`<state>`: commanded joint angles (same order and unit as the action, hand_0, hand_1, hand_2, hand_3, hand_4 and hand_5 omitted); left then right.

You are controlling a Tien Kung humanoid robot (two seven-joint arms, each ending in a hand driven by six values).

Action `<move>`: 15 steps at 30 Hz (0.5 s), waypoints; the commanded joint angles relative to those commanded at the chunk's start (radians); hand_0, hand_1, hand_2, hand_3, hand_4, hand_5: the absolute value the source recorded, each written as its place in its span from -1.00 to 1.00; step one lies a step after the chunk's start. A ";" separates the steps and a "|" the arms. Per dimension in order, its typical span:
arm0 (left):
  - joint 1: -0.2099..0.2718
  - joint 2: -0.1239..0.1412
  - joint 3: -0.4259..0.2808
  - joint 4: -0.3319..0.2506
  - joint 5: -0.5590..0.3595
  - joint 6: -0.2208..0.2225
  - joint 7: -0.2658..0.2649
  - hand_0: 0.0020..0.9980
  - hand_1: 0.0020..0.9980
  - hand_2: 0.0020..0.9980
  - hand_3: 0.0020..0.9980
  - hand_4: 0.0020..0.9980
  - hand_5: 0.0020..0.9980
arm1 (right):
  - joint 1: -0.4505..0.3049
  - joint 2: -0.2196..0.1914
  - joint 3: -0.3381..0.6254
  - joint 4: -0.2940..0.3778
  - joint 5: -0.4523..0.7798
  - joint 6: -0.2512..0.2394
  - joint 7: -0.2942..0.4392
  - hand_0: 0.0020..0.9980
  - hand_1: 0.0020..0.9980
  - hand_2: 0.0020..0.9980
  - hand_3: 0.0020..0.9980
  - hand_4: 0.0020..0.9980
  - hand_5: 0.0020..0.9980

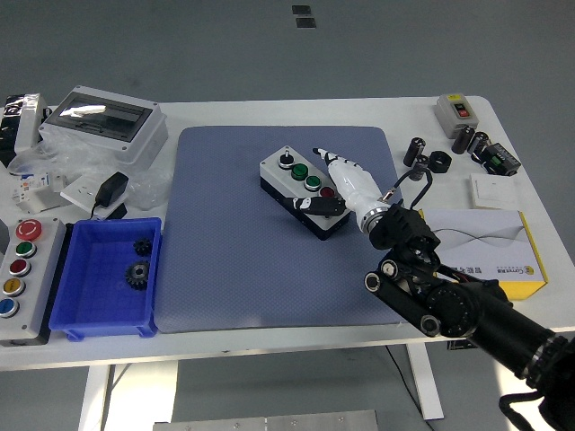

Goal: Pick up the button,place it on the desk,press the button,press the button

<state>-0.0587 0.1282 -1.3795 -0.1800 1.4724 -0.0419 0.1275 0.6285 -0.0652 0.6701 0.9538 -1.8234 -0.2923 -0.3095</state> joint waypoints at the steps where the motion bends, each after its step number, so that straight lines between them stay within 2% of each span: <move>1: 0.000 0.000 0.000 0.000 0.000 0.000 0.000 0.26 0.20 0.09 0.32 0.49 0.28 | 0.001 0.001 -0.002 -0.001 -0.002 0.001 -0.004 1.00 1.00 1.00 1.00 1.00 0.23; 14: 0.007 0.000 -0.004 0.000 0.004 -0.003 -0.005 0.26 0.20 0.09 0.30 0.48 0.25 | 0.024 0.015 -0.088 -0.017 -0.071 0.014 -0.113 0.94 0.96 1.00 1.00 1.00 0.27; 15: 0.010 0.000 -0.003 0.000 0.003 -0.003 -0.006 0.26 0.20 0.09 0.30 0.49 0.25 | 0.023 0.015 -0.095 -0.020 -0.067 0.013 -0.116 0.62 0.70 0.89 1.00 1.00 0.27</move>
<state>-0.0490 0.1282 -1.3828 -0.1800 1.4754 -0.0447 0.1213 0.6519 -0.0502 0.5753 0.9342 -1.8908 -0.2788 -0.4256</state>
